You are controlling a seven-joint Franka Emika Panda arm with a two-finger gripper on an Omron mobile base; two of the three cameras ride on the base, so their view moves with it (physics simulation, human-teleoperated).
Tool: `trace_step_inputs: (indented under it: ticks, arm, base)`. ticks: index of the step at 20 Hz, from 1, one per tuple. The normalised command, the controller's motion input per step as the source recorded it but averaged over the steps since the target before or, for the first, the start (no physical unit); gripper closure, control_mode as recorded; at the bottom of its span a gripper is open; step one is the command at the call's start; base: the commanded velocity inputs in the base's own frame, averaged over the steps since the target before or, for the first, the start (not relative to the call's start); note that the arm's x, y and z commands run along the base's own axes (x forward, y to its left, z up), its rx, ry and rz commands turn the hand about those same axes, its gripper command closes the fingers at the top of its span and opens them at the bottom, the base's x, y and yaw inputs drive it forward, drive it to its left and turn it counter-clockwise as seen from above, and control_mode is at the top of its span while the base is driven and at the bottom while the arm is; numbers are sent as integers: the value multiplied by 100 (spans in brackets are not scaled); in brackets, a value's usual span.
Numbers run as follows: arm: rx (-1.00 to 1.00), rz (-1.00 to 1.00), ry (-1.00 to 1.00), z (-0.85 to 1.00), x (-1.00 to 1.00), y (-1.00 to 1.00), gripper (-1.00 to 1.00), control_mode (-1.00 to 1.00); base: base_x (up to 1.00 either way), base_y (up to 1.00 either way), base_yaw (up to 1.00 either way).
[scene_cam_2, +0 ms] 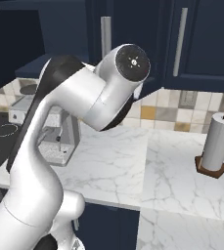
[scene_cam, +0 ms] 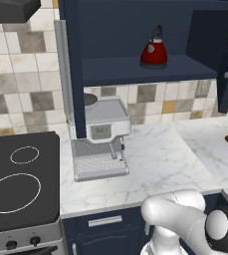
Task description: Open the cabinet, pick the kettle from the cabinet, and place it in the sink.
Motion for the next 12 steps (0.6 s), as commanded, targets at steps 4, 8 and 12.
trace_step_inputs:
  ticks: [4,8,12]
  arm:
    - [-8,-38,0,-21,-10,0,-100,-100]
    - [-7,-44,3,-15,0,-7,-100,-100]
    - [-7,-47,7,-15,-4,-9,-100,-100]
  base:
    - [0,0,0]
    - [0,0,0]
    - [0,0,0]
